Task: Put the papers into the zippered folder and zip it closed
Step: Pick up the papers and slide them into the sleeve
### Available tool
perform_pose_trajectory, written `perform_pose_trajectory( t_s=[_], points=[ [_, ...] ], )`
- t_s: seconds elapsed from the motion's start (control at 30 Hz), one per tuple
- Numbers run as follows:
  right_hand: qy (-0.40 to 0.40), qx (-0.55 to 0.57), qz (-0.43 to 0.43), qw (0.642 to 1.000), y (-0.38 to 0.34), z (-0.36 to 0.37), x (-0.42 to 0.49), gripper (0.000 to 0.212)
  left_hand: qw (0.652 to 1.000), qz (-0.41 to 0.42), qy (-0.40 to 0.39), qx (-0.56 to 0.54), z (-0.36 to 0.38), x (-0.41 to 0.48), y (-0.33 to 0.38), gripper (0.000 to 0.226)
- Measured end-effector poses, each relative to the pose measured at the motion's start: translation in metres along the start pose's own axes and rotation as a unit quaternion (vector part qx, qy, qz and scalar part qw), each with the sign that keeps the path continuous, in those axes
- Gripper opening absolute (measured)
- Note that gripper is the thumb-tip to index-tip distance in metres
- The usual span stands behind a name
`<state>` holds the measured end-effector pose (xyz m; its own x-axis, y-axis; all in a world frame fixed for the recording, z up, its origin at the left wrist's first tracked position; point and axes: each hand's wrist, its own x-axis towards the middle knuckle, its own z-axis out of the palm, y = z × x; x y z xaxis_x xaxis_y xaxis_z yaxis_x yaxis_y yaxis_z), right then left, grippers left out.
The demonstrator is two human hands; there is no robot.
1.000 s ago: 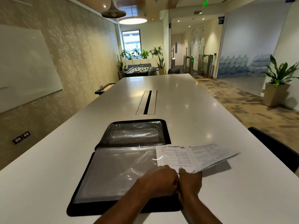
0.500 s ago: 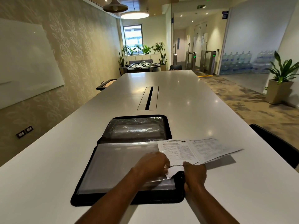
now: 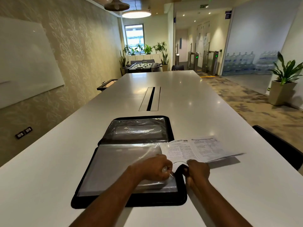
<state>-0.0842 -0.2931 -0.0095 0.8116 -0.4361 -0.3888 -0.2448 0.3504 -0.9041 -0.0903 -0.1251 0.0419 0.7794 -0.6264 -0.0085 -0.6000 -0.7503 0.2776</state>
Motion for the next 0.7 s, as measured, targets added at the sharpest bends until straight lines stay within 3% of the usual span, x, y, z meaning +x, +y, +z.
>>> perform_pose_trajectory(
  t_s=[0.13,0.4,0.57,0.63,0.7],
  points=[
    [-0.059,0.065,0.023,0.996,-0.001,0.000,-0.002,0.054,1.000,0.011,0.008,-0.018,0.001,0.002,0.000,0.008],
    [-0.063,0.009,-0.026,0.998,0.015,0.006,-0.019,0.063,0.999,0.012,-0.010,-0.049,0.003,0.005,0.003,0.004],
    [-0.130,-0.023,-0.058,0.990,0.025,0.006,-0.038,0.054,0.998,-0.001,0.024,-0.054,0.006,0.004,0.006,0.007],
    [-0.139,-0.033,-0.039,0.989,0.026,0.005,-0.042,0.055,0.996,-0.020,0.055,-0.060,0.009,0.001,0.006,0.025],
    [-0.149,-0.032,-0.018,0.988,0.025,0.003,-0.043,0.051,0.997,-0.036,0.058,-0.037,0.012,-0.006,0.001,0.062]
  ],
)
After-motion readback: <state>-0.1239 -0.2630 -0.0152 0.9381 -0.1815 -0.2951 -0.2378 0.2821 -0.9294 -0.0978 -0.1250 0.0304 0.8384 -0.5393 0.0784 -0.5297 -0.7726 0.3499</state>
